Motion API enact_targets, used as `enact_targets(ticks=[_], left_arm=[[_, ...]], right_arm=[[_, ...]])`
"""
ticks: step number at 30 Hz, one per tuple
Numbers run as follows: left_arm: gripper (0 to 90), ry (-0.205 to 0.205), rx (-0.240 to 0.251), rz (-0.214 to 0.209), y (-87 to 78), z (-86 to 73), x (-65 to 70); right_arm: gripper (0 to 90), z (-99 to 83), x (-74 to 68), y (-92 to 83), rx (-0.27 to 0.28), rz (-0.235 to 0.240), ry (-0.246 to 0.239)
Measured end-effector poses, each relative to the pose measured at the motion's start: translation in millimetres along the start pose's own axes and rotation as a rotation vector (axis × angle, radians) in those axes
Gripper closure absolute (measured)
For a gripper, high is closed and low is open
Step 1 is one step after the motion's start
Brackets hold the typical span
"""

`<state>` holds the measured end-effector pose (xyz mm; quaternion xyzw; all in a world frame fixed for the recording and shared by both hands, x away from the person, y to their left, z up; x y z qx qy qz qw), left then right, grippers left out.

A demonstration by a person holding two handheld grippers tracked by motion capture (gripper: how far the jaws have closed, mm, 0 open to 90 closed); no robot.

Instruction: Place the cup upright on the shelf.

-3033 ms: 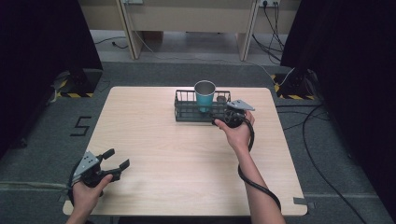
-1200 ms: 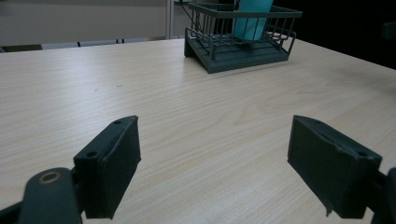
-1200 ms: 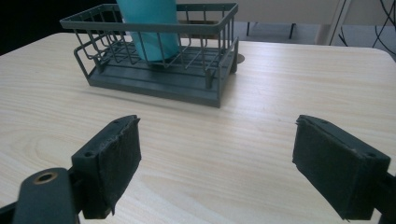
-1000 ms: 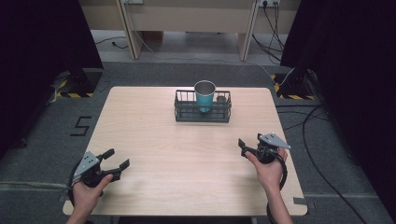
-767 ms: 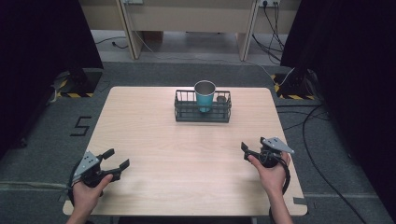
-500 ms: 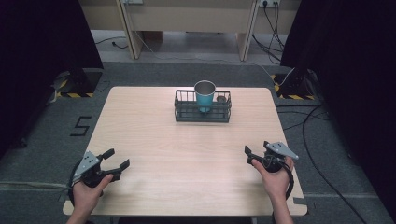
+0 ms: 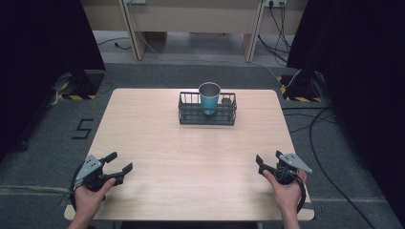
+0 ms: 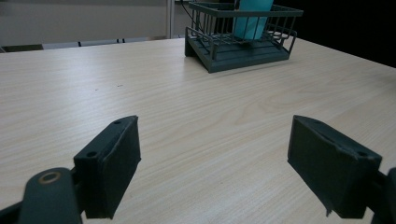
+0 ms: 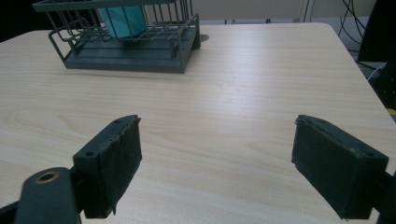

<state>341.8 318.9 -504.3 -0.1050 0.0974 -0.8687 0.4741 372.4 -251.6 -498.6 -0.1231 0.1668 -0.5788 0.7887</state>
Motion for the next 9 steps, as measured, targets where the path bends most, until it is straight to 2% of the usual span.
enact_targets(ticks=[9], left_arm=[[16.5,-0.002,0.001,-0.003,0.7,0.1,0.4]], right_arm=[[17.0,-5.1,1.5,-4.4,0.005,-0.003,0.0]])
Point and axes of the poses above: each handheld gripper's, and its own axes: y roughly forward along the jaws, z roughly out of its top, x roughly to its right, the point moved 2 cm from there along y, roughly forward along the jaws, and after that the axes turned 1 degree about y, right-handed, at the moved point
